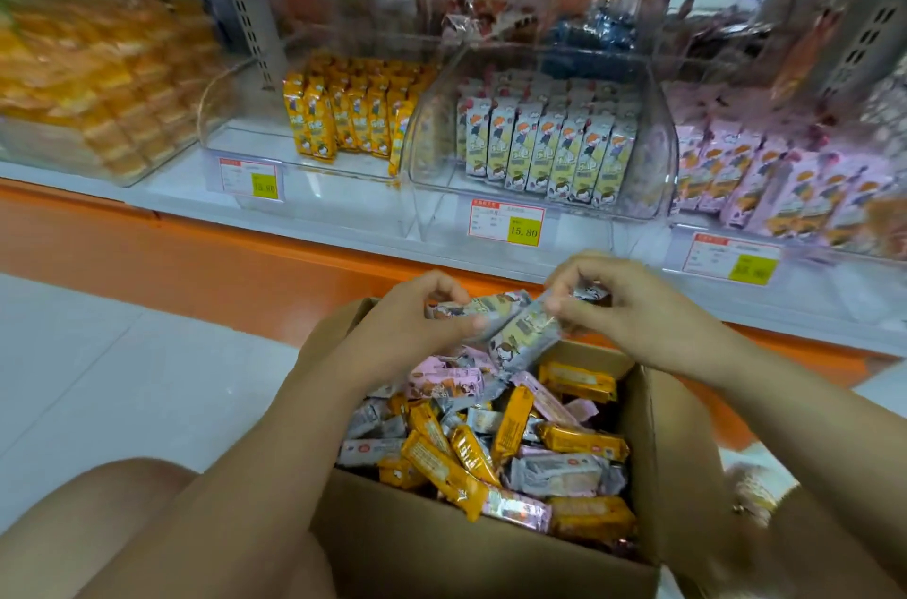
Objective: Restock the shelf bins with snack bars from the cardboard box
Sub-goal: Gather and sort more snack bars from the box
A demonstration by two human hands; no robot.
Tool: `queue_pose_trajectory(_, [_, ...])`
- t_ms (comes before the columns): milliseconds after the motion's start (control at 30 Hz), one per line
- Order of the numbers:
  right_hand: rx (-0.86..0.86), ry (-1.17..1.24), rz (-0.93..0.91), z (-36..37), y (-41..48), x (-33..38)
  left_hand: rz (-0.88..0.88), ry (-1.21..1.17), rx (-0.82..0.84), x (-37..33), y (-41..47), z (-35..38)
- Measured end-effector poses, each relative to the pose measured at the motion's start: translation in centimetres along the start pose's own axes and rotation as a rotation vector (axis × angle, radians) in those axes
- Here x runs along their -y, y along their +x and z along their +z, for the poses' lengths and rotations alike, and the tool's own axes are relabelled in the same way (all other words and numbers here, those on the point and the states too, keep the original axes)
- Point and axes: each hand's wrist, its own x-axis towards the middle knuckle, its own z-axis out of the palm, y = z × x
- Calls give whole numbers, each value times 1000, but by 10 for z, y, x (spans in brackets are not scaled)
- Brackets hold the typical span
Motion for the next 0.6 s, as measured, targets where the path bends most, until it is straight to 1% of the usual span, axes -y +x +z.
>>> queue_pose_trajectory(67, [-23,6,15,-5,-2,4,17,-79,-12,-10,-3,3])
queue_pose_trajectory(133, [-43,-51,18,-11,-4,8,20,-124,-21,-18,-5,2])
queue_pose_trajectory(233, [-117,-48,28,-23,-7,17,116,-103,-85,-32,-7,-6])
queue_pose_trajectory(300, [-182,-27,23,-33,-7,25,188,-143,-164,-40,-6,-15])
queue_pose_trajectory(400, [-280,18,-46,-46,-1,41,242,-166,-293,-56,-4,-31])
queue_pose_trajectory(467, [-362,38,-84,-50,8,50,279,-220,-380,-62,2,-42])
queue_pose_trajectory(600, [-495,-49,-145,-50,41,62,346,-312,-548,-70,16,-65])
